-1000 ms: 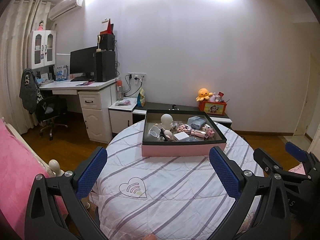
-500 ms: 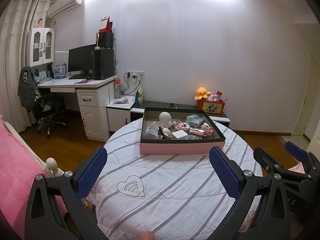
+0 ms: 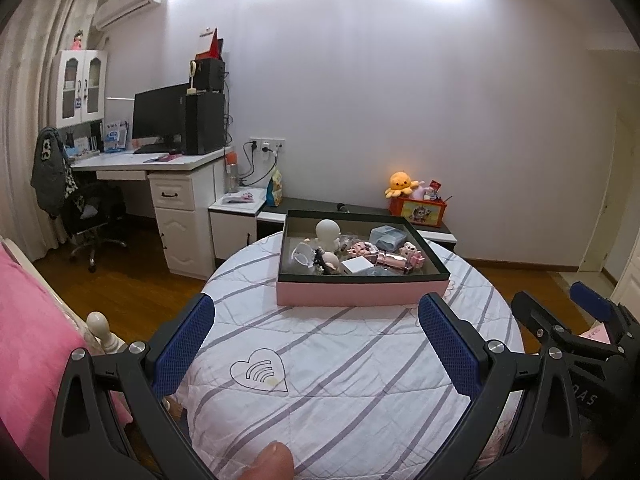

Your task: Organize rigid objects

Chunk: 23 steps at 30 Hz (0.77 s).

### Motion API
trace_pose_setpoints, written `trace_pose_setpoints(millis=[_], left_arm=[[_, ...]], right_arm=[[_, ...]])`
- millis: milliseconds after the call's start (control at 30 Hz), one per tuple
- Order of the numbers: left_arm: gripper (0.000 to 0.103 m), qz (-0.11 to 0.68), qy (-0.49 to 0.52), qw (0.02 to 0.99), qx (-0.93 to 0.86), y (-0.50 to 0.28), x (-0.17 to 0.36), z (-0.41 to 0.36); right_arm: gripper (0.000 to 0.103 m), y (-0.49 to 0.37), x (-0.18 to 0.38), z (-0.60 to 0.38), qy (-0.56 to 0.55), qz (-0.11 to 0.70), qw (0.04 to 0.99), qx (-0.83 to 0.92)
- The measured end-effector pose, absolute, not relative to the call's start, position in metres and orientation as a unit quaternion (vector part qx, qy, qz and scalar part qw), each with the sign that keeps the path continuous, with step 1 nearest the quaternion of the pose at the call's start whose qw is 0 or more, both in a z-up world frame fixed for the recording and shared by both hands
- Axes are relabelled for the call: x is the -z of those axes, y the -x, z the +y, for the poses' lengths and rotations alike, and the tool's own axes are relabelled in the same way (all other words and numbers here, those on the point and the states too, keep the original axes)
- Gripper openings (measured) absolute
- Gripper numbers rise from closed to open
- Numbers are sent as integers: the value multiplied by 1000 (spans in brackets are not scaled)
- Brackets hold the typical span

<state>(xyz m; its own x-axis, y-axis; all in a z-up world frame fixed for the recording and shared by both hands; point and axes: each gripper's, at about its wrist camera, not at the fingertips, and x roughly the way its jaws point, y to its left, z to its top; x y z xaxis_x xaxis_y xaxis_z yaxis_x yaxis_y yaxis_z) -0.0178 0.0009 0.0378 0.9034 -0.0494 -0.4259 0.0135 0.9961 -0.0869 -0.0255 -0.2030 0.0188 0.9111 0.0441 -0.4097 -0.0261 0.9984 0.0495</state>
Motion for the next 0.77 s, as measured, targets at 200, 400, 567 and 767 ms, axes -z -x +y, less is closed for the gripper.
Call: trace_pose_setpoints(millis=[200,400,567,767], left_arm=[[103,222,44,974,19,16,-37,5],[103,206,20,978,-1,19,-38,-1],[103,202,18,979,1,20,-37,-1],[103,190,20,982,5,25,-37,0]], right_arm=[[103,24,-17,-203,-21,213,977,-19],[103,23,-17,-203,-21,215,976,-19],[103,23,-17,-203,-21,215,976,-19],[103,21,-13,-202,-21,218,976,-20]])
